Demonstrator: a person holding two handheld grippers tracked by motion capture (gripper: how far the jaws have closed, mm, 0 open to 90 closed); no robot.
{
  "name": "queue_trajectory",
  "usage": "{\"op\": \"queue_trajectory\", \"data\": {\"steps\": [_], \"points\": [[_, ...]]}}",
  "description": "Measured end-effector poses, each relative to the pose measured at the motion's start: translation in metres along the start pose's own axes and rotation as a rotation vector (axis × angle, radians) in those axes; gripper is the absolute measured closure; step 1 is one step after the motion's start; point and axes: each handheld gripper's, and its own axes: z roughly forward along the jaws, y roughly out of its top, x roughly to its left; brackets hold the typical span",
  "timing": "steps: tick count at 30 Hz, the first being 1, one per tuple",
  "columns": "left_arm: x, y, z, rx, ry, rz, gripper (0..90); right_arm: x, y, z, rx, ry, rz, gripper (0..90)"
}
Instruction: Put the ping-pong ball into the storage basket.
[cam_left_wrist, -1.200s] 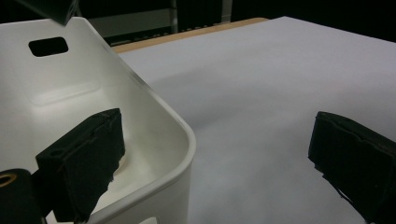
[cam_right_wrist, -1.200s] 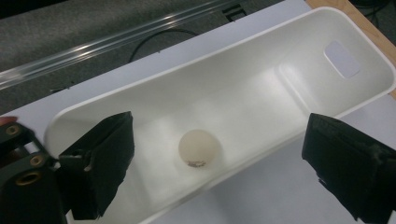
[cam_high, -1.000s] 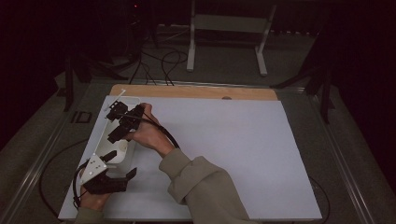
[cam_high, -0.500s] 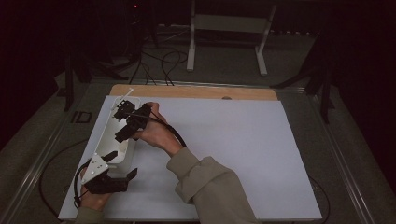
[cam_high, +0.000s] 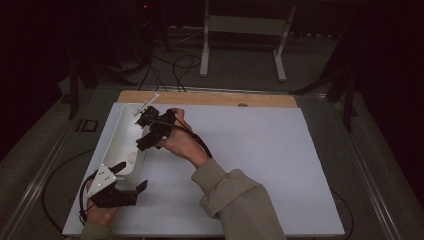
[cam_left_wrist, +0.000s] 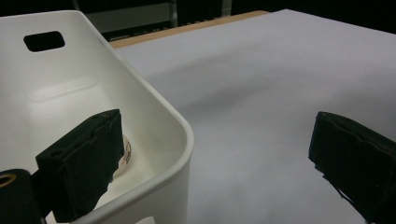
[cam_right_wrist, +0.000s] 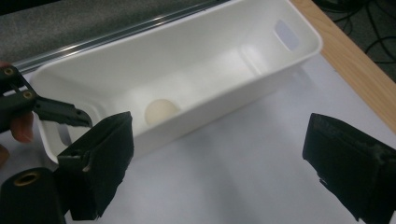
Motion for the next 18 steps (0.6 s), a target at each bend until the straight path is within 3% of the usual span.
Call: {"op": "queue_trajectory", "data": {"steps": [9,18], "points": [[0.000,0.000,0.001,0.006,0.001,0.007,4.0,-0.014,-0.022,-0.021,-0.023,-0.022,0.022,8.4],[-0.001,0.001,0.002,0.007,0.000,0.005,4.0,-0.024,-0.055,-0.035,-0.025,-0.035,0.041,8.4]]}}
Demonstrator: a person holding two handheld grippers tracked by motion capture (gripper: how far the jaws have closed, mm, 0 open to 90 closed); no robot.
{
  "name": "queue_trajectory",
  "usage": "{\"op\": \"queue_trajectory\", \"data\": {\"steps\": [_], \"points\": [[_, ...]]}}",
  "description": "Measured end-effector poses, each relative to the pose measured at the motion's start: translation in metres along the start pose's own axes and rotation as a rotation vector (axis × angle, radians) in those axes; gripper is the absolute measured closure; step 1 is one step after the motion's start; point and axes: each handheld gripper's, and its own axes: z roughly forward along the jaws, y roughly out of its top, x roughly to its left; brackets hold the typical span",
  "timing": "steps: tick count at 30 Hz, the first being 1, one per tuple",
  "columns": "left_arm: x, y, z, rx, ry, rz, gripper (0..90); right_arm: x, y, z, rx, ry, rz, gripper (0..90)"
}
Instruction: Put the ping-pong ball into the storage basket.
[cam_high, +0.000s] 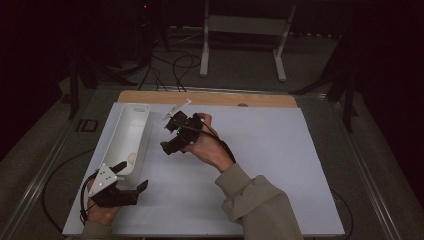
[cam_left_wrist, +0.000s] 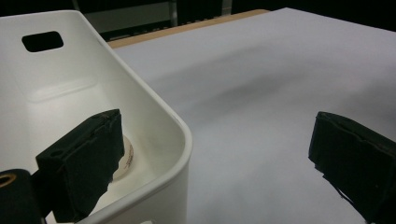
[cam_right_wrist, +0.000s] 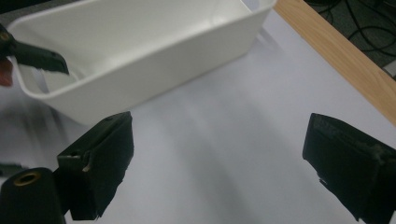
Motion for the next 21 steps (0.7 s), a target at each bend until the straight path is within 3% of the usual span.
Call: {"op": "queue_trajectory", "data": {"steps": [12,21], "points": [[0.000,0.000,0.000,0.001,0.003,0.003,4.1,-0.020,-0.059,-0.022,-0.025,-0.040,0.068,8.4],[-0.001,0.000,0.000,0.000,0.005,0.002,4.1,-0.031,-0.120,-0.047,-0.057,-0.071,0.131,8.4]]}}
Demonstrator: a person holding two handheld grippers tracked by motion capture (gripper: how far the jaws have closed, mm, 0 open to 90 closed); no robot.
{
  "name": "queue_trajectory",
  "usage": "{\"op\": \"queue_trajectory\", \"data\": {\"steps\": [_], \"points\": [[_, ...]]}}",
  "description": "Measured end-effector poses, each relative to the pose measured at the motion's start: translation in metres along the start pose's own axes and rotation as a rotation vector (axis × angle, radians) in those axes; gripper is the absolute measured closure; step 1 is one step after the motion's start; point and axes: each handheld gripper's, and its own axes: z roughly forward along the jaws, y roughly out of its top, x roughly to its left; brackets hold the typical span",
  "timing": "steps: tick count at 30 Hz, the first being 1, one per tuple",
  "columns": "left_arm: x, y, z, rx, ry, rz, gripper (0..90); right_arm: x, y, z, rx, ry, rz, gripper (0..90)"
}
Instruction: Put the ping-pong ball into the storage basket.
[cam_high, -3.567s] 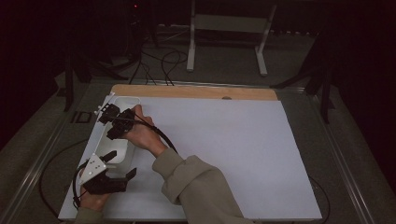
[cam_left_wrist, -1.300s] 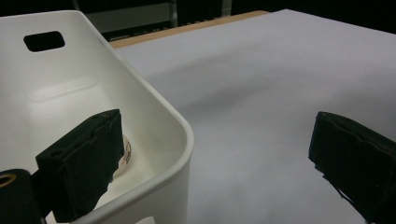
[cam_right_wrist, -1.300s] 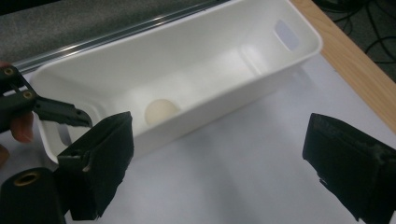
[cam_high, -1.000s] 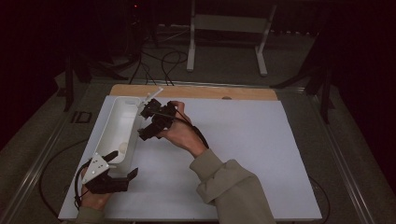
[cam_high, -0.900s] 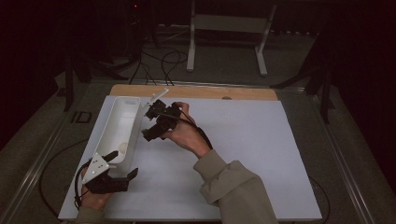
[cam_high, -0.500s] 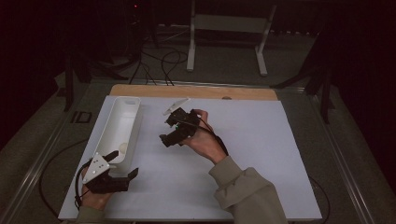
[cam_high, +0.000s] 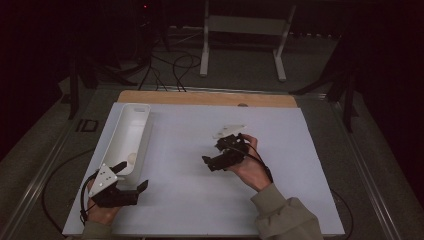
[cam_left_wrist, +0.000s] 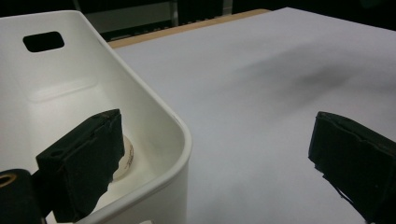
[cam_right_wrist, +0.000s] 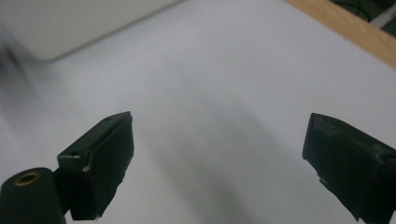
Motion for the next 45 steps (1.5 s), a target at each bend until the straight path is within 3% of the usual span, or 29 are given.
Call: {"op": "queue_trajectory", "data": {"steps": [10,22,31,38,45], "points": [[0.000,0.000,0.000,-0.005,0.004,-0.001,4.0,-0.023,-0.072,-0.032,-0.059,-0.032,0.092,8.4],[0.001,0.000,-0.002,-0.019,0.015,-0.006,3.9,-0.034,-0.134,-0.067,-0.230,-0.108,0.138,8.7],[0.001,0.000,-0.003,-0.026,0.026,-0.011,3.7,-0.037,-0.162,-0.079,-0.368,-0.180,0.149,8.7],[0.002,0.000,-0.004,-0.024,0.037,-0.012,2.2,-0.038,-0.172,-0.084,-0.437,-0.207,0.161,8.7],[0.003,0.000,-0.003,-0.023,0.043,-0.018,0.8,-0.038,-0.180,-0.084,-0.460,-0.249,0.167,8.7]]}}
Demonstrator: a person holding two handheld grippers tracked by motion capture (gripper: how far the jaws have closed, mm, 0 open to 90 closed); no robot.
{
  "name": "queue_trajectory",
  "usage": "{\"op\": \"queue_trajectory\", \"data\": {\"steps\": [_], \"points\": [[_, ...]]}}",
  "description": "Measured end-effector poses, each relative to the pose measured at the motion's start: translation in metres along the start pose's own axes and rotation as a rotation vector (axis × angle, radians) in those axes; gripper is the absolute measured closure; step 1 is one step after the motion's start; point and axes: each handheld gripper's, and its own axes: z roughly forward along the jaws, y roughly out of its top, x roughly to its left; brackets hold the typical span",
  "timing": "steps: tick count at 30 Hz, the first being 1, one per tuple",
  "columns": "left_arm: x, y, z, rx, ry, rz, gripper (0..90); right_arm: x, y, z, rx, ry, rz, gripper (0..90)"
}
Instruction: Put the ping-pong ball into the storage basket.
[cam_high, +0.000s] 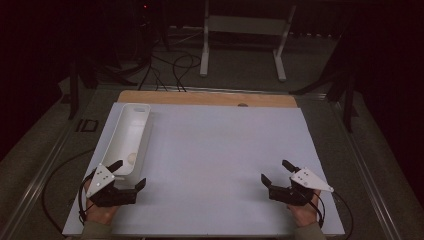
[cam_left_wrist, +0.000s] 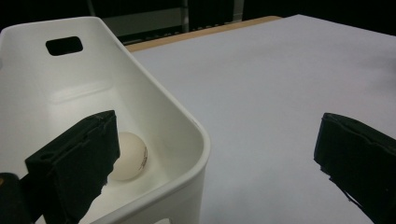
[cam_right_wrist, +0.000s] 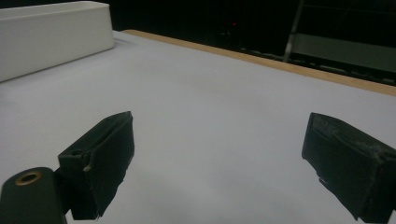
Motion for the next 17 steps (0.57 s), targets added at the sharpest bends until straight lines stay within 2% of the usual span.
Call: {"op": "queue_trajectory", "data": {"steps": [11,17], "points": [[0.0002,0.0002,-0.0002,-0.004,0.018,-0.016,0.0,-0.0008,-0.0023,-0.0077,-0.070,-0.022,-0.015,8.7],[0.0002,0.0003,-0.0007,-0.005,0.027,-0.020,0.0,-0.0014,-0.0032,-0.0081,-0.079,-0.028,-0.023,8.7]]}}
